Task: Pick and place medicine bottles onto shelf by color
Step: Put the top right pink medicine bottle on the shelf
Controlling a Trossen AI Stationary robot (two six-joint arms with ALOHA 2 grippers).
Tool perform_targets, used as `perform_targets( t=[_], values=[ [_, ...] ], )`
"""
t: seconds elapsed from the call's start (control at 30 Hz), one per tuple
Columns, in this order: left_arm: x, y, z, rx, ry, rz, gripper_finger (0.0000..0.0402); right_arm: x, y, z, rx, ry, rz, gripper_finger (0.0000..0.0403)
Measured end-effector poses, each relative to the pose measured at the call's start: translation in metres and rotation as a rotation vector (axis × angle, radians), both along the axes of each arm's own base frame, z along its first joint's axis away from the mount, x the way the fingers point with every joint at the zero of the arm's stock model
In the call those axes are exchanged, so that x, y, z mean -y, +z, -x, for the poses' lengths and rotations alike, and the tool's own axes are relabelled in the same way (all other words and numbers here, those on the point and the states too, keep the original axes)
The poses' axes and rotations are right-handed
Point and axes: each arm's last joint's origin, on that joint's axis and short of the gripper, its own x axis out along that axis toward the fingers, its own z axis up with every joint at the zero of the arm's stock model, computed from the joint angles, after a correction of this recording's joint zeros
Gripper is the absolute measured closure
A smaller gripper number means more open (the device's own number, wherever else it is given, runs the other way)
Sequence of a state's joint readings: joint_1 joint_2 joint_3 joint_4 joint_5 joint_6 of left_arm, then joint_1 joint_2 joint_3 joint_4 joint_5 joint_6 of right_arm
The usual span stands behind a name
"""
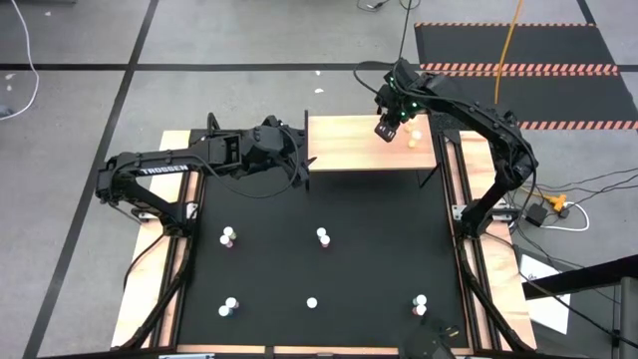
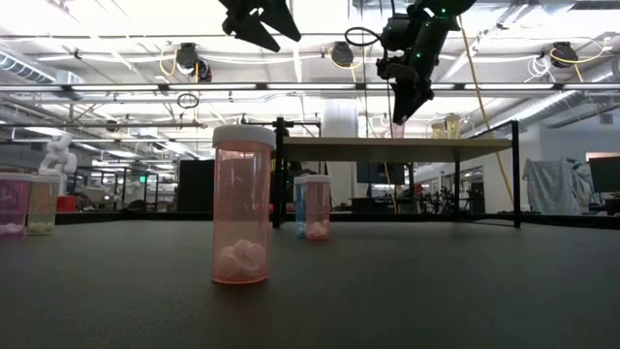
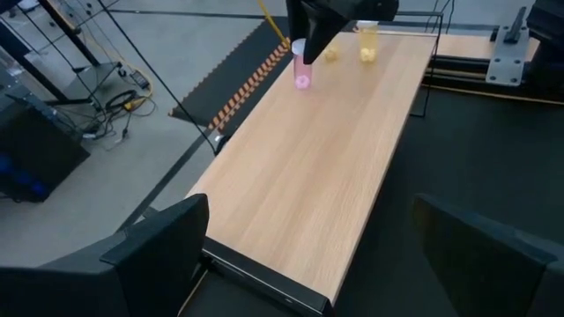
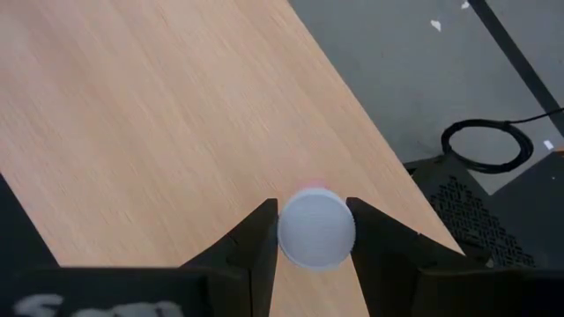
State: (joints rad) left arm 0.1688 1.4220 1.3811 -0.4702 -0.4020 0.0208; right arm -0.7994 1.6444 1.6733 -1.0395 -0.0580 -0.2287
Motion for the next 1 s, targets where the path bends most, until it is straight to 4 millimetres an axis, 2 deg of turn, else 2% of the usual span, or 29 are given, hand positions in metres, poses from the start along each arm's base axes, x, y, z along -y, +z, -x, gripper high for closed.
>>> perform_targets(
  t=[0.77,1.0],
  values=[
    [0.000,-0.001,0.001,-0.012,0.001,0.005,0.0009,0.006,-0.002,0.001,0.032,-0.027,-0.017,0.0266],
    [0.000,-0.001,0.001,-0.012,0.001,0.005,0.0009,0.014,-0.012,-0.002,0.013,-0.037,-0.037,0.0266]
  ],
)
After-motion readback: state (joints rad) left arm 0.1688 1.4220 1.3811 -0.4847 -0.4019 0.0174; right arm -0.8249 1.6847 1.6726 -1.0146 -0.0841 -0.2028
